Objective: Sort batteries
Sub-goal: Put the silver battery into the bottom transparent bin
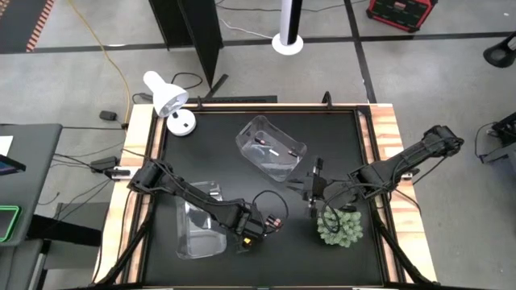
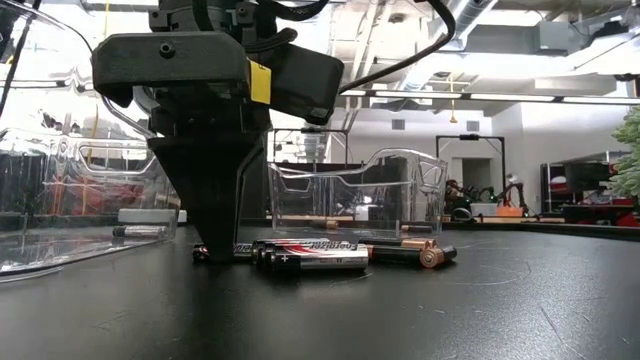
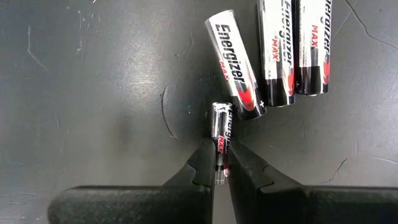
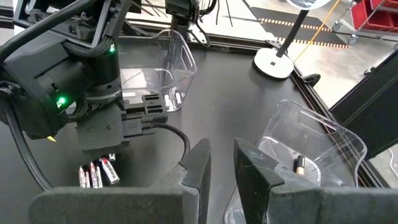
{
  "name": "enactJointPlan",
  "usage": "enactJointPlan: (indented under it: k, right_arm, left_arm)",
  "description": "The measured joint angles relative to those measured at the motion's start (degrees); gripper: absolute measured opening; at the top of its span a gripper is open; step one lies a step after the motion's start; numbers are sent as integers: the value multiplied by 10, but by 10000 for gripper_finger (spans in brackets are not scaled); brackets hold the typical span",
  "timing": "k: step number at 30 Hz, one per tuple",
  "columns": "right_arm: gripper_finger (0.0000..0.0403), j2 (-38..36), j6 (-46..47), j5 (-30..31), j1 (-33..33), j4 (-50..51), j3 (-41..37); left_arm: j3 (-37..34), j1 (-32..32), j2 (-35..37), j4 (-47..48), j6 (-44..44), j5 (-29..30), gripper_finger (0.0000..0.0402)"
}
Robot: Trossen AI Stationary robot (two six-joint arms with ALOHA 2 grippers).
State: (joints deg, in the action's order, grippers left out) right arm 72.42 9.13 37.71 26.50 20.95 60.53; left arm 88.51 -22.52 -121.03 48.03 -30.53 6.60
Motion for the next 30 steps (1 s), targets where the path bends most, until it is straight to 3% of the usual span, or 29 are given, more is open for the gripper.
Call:
enactJointPlan:
  k: [11, 30]
  right_arm:
    - [88, 0, 0, 0, 0, 0, 0]
    - [88, 0, 0, 0, 0, 0, 0]
  left_arm:
    - [10, 4, -1, 25, 5, 3, 14]
    - [92, 7, -2, 156, 29, 85, 12]
